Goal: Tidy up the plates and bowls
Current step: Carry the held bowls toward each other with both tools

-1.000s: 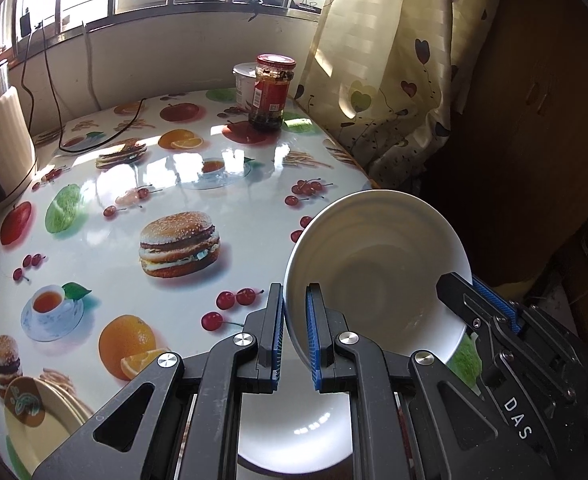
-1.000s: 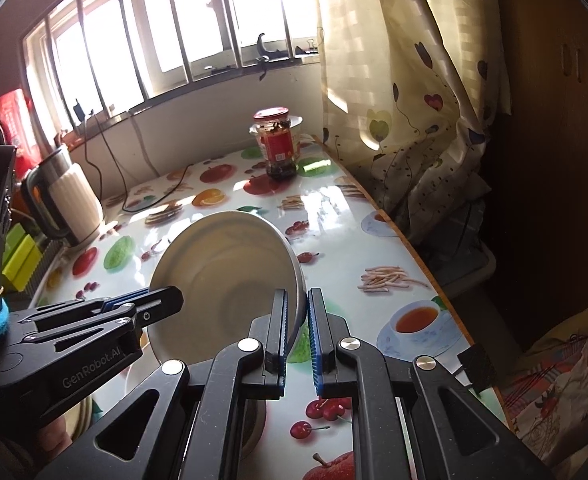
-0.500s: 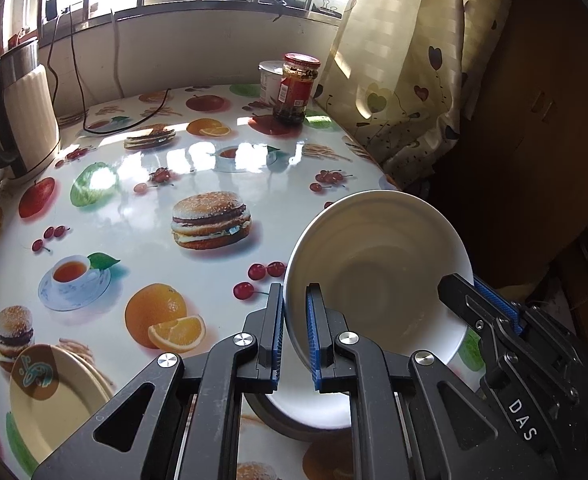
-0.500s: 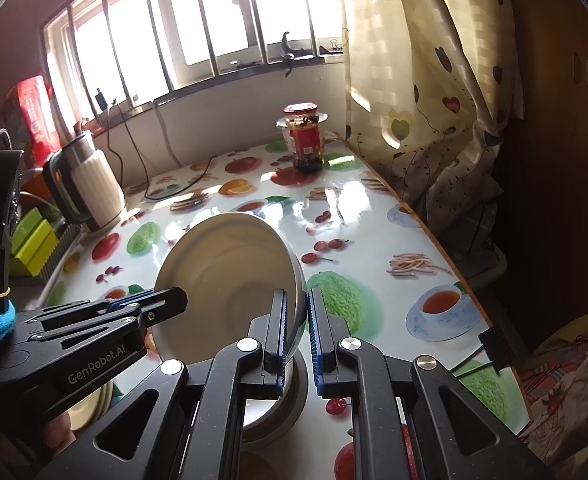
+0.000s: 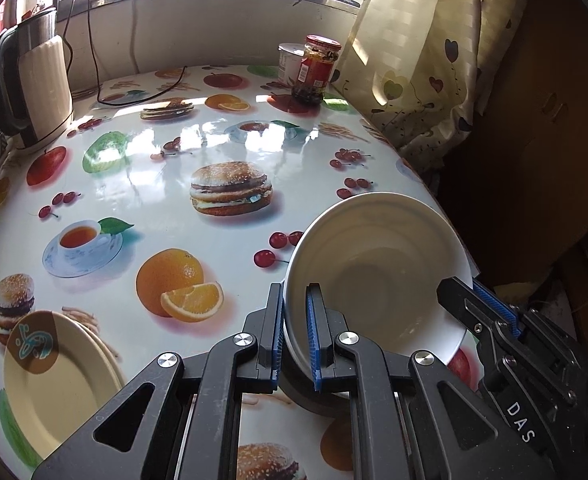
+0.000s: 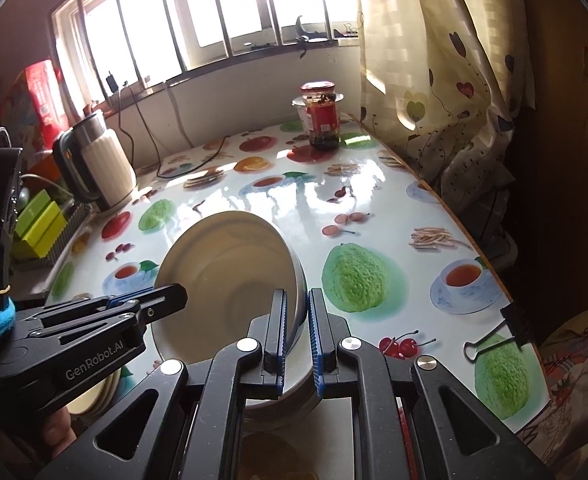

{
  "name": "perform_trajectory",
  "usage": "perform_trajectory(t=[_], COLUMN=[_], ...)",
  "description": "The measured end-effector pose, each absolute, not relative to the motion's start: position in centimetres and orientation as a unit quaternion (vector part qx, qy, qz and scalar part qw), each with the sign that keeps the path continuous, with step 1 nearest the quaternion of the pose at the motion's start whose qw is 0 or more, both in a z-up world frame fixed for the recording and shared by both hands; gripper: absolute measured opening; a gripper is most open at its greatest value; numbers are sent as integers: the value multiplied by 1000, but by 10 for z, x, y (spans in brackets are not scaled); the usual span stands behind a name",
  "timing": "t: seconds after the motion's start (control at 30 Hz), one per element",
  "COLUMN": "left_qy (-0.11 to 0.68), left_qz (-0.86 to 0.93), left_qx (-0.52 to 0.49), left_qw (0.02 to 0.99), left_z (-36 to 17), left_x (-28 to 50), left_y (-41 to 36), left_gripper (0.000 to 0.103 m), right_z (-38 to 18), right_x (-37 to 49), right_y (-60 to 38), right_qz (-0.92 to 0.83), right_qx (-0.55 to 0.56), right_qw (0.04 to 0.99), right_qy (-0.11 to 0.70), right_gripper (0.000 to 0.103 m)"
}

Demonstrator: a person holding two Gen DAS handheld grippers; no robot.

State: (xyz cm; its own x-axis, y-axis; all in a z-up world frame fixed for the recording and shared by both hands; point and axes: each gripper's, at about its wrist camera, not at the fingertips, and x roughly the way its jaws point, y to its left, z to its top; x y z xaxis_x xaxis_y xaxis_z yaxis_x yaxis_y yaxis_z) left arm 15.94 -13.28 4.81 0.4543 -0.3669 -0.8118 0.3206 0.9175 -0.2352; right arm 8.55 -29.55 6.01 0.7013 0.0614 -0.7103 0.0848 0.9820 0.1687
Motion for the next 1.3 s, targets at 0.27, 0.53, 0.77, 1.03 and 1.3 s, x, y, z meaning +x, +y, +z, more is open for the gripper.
perform_trajectory(t=[0.27, 0.53, 0.77, 1.03, 1.3], left_qy=[485, 487, 491, 492, 493], left_qz=[-201, -202, -200, -199, -199], left_qx=[-24, -29, -27, -28, -30], left_qw=[851, 849, 847, 847, 847], left_z=[45, 44, 42, 42, 42], left_x=[158, 159, 161, 161, 162], left_y=[-132, -132, -133, -134, -132], left_gripper=[11, 11, 11, 11, 11], right_z=[53, 48, 44, 40, 39], right_x=[86, 88, 90, 92, 93], right_y=[-294, -296, -297, -299, -298], right_qz=[-5, -7, -9, -8, -12], right_qx=[97, 98, 100, 103, 102], right_qw=[913, 910, 907, 903, 903], right_qy=[396, 403, 409, 418, 418], right_gripper=[11, 11, 11, 11, 11])
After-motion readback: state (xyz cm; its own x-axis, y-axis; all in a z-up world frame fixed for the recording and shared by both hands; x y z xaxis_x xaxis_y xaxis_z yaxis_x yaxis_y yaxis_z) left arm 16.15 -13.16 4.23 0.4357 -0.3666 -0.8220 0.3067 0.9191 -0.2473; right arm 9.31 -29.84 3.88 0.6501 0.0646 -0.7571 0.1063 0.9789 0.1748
